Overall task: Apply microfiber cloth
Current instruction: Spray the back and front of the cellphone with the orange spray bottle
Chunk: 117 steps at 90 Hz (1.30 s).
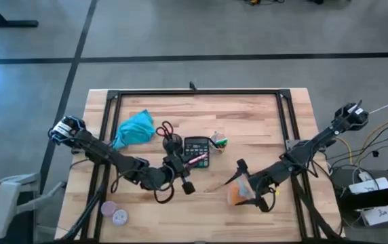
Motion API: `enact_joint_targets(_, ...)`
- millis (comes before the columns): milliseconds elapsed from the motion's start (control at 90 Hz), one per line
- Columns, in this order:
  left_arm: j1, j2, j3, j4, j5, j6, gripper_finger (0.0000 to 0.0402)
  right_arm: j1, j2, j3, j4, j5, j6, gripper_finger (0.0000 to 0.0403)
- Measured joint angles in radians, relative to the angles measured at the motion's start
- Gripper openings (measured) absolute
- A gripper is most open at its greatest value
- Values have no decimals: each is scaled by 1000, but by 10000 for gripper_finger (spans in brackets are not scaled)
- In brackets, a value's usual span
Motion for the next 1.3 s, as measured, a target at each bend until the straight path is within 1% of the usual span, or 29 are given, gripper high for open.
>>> enact_joint_targets(322,-3,0,-6,8,2,17,12,0,0,0,0,0,0,355)
enact_joint_targets(433,-3,0,-6,9,35,109,12,0,0,0,0,0,0,355)
enact_joint_targets(678,-8,0,-6,8,45,328,12,0,0,0,0,0,0,355)
enact_joint_targets(867,-42,4,-12,9,148,450,12,0,0,0,0,0,0,355)
enact_joint_targets(1067,-85,63,-13,88,172,595,12,0,0,0,-2,0,0,355)
enact_joint_targets(1144,-94,92,-13,107,173,617,12,0,0,0,-1,1,0,355)
enact_joint_targets(1300,-99,137,-13,172,172,604,12,0,0,0,-1,1,0,355)
